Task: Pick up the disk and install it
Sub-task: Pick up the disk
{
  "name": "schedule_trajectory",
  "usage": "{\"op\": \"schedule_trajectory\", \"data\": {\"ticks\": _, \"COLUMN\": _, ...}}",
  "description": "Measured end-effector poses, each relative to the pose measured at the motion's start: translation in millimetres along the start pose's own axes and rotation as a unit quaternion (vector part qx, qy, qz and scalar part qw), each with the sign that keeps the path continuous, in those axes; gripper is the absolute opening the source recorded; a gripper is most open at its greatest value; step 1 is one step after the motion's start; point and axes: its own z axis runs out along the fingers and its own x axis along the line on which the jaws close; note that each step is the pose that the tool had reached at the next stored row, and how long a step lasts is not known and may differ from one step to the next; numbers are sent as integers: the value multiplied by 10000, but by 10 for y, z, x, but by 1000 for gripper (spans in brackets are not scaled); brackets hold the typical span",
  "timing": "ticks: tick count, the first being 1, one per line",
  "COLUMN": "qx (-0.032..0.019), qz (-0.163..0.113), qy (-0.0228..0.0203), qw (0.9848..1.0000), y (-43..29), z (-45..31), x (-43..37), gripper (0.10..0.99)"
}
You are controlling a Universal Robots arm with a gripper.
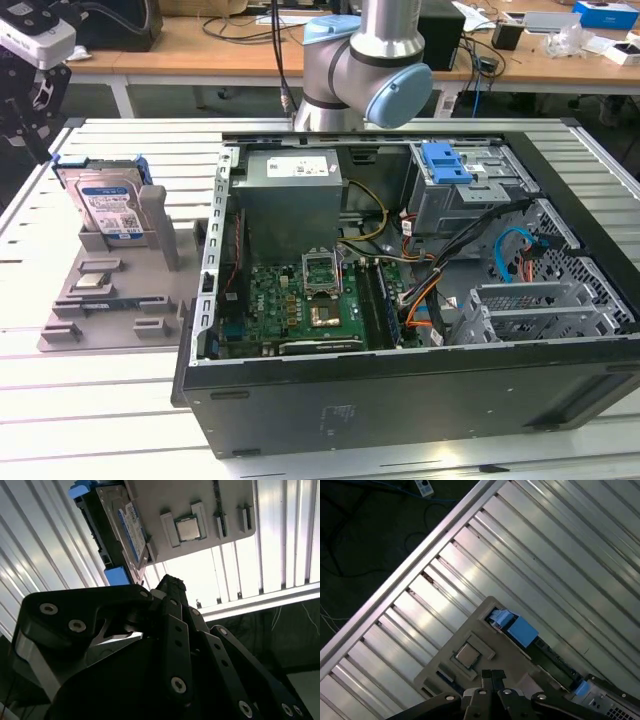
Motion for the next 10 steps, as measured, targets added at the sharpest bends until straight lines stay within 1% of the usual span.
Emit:
{"op": "schedule_trajectory", "data": {"ticks": 5, "qx": -7, "qz": -294, "qy": 11, "qw": 9996, "y": 0, "z": 0, "x": 0, "gripper": 106}}
{"op": "schedule_trajectory", "data": {"ticks": 10, "qx": -13, "qz": -544, "qy": 21, "qw": 9985, "y": 0, "z": 0, "x": 0, "gripper": 106}}
